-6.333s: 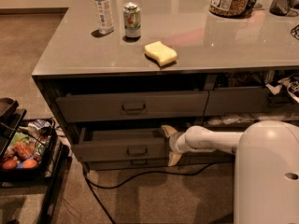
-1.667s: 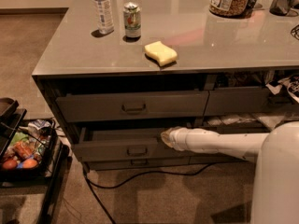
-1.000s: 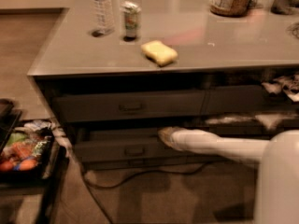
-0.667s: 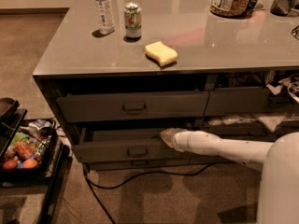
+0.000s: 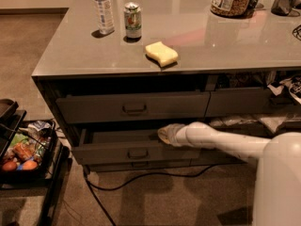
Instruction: Open middle drawer
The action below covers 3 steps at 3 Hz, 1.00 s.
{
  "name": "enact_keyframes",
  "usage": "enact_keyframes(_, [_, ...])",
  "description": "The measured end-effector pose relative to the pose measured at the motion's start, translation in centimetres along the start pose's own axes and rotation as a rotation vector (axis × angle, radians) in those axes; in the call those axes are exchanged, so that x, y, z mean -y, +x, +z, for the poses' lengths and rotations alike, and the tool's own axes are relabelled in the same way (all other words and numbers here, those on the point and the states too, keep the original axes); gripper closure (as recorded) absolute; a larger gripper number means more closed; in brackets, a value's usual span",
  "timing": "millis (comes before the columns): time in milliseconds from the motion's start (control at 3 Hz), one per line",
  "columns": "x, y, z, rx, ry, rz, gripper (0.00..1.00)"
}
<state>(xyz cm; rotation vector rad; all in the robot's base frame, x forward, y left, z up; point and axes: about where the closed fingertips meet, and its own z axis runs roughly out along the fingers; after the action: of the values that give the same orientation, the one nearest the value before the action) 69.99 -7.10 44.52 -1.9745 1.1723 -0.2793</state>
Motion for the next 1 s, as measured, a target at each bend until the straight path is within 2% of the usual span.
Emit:
enact_keyframes(333, [1.8,0.3,-1.4,0.059,-0.058,0.120,1.00])
enact_keyframes(667, [0.2,-2.2,-3.8,0.130,-0.213,0.205,1.00])
enact_keyframes(1000, [-3.0,-5.8,-6.3,0.217,-0.385,0.253,1.00])
